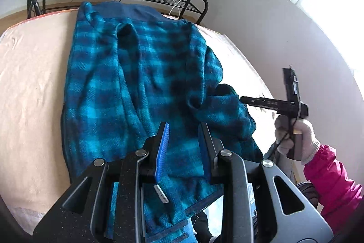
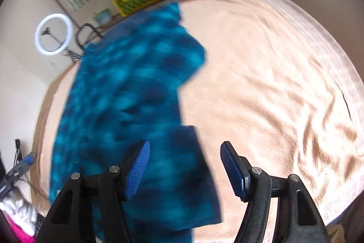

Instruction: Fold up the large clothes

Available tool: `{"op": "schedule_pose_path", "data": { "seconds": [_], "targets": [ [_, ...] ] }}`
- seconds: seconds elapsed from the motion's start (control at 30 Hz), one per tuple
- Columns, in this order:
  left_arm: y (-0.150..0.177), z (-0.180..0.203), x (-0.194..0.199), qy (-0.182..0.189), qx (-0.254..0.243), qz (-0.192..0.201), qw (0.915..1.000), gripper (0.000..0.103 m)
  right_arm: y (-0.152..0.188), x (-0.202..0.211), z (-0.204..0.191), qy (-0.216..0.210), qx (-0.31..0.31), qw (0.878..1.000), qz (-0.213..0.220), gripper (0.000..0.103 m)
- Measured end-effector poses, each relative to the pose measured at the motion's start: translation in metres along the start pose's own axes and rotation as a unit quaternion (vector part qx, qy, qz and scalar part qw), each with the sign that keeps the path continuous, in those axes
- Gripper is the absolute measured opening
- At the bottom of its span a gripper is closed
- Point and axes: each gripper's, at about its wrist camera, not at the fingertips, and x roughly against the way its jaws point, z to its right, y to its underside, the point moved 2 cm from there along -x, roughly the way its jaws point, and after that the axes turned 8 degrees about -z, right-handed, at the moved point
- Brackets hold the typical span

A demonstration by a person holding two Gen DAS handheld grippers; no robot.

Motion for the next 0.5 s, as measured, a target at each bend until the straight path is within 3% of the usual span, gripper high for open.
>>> {"op": "schedule_pose_path", "data": {
  "seconds": [0.07, 0.13, 0.2, 0.3, 0.43, 0.5],
  "targets": [
    [-0.001, 0.002, -0.003, 0.000, -0.002, -0.002, 1.0000, 0.026, 0.001, -0.010, 0.002, 0.000, 0.006, 1.000, -0.015, 0.058],
    [-0.002, 0.004, -0.007, -0.001, -0.003, -0.005, 1.0000, 0.026, 0.002, -0.017, -0.004, -0.016, 0.020, 0.999, -0.027, 0.027],
    [-0.003, 0.006, -0.010, -0.002, -0.003, -0.007, 1.0000, 0.026, 0.006, -0.016, -0.010, -0.020, 0.031, 0.999, -0.026, 0.006],
    [-0.005, 0.008, -0.013, 0.004, -0.004, -0.008, 1.0000, 0.026, 0.014, 0.012, -0.019, -0.026, 0.048, 0.998, 0.011, 0.003],
    [-0.006, 0.010, -0.014, 0.012, 0.001, -0.007, 0.9999, 0.026, 0.037, 0.070, -0.033, -0.064, 0.059, 0.994, 0.070, 0.001],
    [-0.007, 0.008, -0.014, 0.019, 0.014, -0.007, 0.9997, 0.026, 0.058, 0.095, -0.057, -0.067, 0.099, 0.989, 0.092, 0.001]
  ]
}}
